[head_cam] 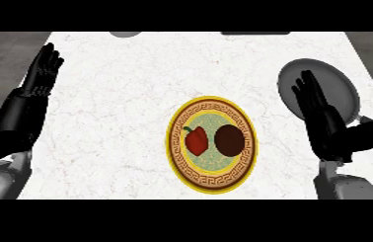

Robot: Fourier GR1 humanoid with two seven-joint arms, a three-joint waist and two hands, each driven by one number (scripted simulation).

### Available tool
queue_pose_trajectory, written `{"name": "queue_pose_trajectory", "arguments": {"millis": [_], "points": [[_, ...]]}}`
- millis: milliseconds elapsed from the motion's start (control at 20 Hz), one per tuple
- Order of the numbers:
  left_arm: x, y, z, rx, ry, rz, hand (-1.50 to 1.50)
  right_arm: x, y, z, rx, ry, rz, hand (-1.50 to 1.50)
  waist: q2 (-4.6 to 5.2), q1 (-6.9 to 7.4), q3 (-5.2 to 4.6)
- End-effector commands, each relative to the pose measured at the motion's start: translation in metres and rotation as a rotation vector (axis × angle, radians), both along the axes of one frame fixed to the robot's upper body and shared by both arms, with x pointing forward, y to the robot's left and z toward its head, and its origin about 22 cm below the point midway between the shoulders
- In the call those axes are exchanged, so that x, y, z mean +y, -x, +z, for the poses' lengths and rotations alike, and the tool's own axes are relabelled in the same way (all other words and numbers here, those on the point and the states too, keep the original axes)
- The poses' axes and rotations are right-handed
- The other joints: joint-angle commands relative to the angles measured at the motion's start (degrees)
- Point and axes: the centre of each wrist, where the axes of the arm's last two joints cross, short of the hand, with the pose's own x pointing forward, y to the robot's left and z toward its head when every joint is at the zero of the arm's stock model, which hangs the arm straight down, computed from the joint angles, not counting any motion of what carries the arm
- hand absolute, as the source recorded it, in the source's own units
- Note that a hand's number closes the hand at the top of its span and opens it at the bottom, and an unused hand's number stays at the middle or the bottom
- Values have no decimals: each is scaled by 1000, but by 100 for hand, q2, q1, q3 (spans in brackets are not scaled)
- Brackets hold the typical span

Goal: Pick the bell pepper from the plate and place it in the pan

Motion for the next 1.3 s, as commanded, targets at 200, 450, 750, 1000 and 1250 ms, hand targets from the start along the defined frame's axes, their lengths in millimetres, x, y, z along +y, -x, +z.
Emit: {"name": "queue_pose_trajectory", "arguments": {"millis": [200, 450, 750, 1000, 1250], "points": [[-47, 12, -50, 330, 199, -177, 0, 111, -20, 60, -313, 381, 695, 150, 187, 620, -237], [-83, 32, -85, 571, 334, -260, 0, 133, -30, 79, -638, 771, 751, -150, 181, 472, -185], [-77, 27, -87, 619, 382, -212, 0, 193, -42, 46, -767, 862, 957, -150, 83, 190, -170], [-74, 24, -91, 639, 366, -180, 0, 206, -39, 58, -599, 1462, 995, -150, -39, 22, -202], [-67, 26, -91, 631, 387, -173, 0, 253, -9, 37, -492, 1875, 971, -150, -59, -5, -196]]}}
